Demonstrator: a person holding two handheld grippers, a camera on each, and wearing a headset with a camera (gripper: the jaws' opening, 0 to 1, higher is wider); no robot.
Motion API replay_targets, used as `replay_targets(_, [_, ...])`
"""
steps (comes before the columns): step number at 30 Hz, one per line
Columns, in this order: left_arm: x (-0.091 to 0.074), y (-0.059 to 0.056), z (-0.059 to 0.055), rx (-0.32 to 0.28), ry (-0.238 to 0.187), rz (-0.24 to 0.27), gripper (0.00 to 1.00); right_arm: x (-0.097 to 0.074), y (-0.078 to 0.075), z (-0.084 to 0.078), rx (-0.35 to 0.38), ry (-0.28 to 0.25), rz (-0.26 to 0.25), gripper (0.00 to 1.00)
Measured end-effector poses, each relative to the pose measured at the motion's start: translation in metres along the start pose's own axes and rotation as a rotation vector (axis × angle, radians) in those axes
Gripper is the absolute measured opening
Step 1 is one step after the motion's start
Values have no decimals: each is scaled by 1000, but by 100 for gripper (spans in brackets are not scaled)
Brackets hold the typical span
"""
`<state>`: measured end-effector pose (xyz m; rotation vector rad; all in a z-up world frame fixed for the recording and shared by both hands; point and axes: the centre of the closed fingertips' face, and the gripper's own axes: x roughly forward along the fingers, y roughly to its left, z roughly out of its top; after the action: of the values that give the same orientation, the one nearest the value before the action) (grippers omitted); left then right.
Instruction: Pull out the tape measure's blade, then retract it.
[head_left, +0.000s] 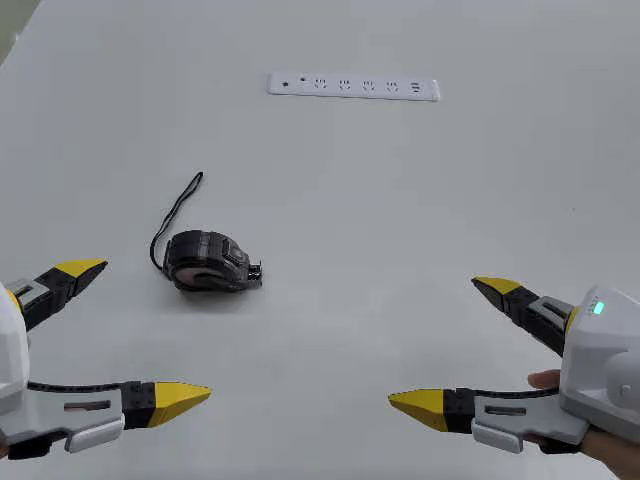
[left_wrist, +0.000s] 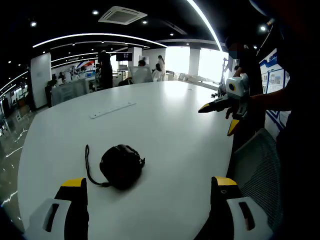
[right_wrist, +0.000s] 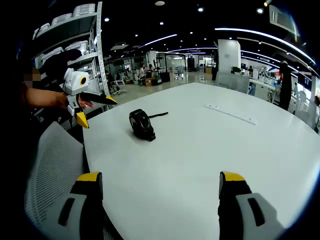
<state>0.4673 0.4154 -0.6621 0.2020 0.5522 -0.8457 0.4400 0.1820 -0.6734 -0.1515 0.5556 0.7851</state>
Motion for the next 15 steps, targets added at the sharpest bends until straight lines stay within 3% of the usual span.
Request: replay_targets(15, [-2,2,0,10,7,2,100,0,3,1,-32,2,15,98])
